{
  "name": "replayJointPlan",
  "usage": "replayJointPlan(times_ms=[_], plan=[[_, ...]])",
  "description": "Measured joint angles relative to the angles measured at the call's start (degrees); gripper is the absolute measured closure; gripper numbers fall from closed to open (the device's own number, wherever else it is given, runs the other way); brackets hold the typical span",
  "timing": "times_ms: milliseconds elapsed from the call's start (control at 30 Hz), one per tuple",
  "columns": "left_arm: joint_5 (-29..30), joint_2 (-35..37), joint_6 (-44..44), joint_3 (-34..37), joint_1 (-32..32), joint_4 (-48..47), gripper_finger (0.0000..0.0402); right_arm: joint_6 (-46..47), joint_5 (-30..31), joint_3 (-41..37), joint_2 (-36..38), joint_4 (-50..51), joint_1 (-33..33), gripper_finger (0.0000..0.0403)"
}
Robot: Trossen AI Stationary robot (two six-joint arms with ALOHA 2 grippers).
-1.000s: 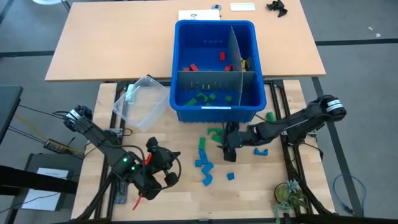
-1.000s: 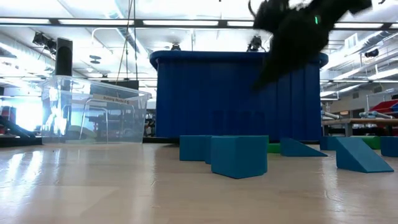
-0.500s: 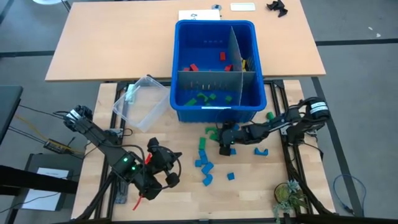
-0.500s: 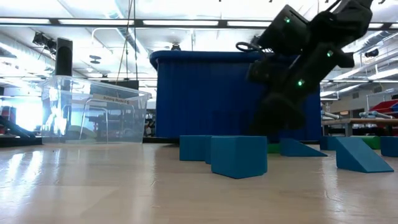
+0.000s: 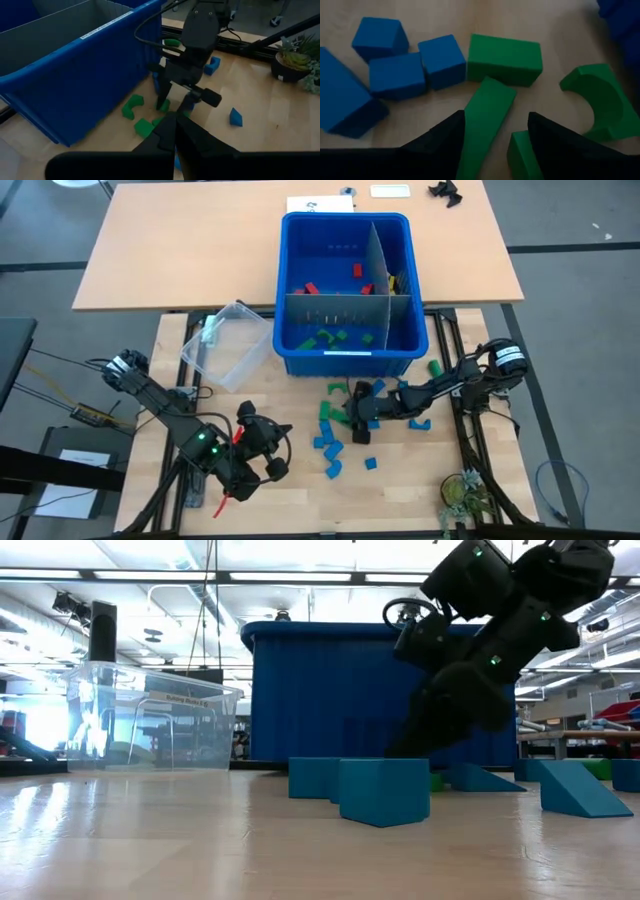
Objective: Sort blocks
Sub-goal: Put the green block into the blue bin
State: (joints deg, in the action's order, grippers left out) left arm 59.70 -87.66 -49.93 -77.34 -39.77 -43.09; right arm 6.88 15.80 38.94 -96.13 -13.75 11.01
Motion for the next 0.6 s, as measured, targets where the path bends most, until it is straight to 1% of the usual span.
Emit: replayJointPlan(times_ms=[67,133,300,400,500,600], plan=[[0.0,0.0,0.0,0.0,0.0,0.0,0.0385,-0.7,-0.2,0.0,0.3,-0.1,0.0,0.0185],[-0.1,0.0,0.0,0.0,0.0,0.0,0.0385,-0.3,-1.0,0.3,1.9,2.5,-0.3,0.0175],[-0.5,0.0,0.2,0.0,0.0,0.0,0.0385,0.0,0.0,2.4,7.4,8.5,-0.1,0.0131],[-0.5,0.0,0.2,0.0,0.0,0.0,0.0385,0.9,-2.0,2.7,10.6,13.2,0.3,0.0107],[-0.5,0.0,0.2,0.0,0.0,0.0,0.0385,3.5,-2.8,2.4,10.5,15.1,1.0,0.0094],[-0.4,0.0,0.2,0.0,0.0,0.1,0.0385,6.2,-2.0,2.0,7.5,12.7,1.3,0.0093]])
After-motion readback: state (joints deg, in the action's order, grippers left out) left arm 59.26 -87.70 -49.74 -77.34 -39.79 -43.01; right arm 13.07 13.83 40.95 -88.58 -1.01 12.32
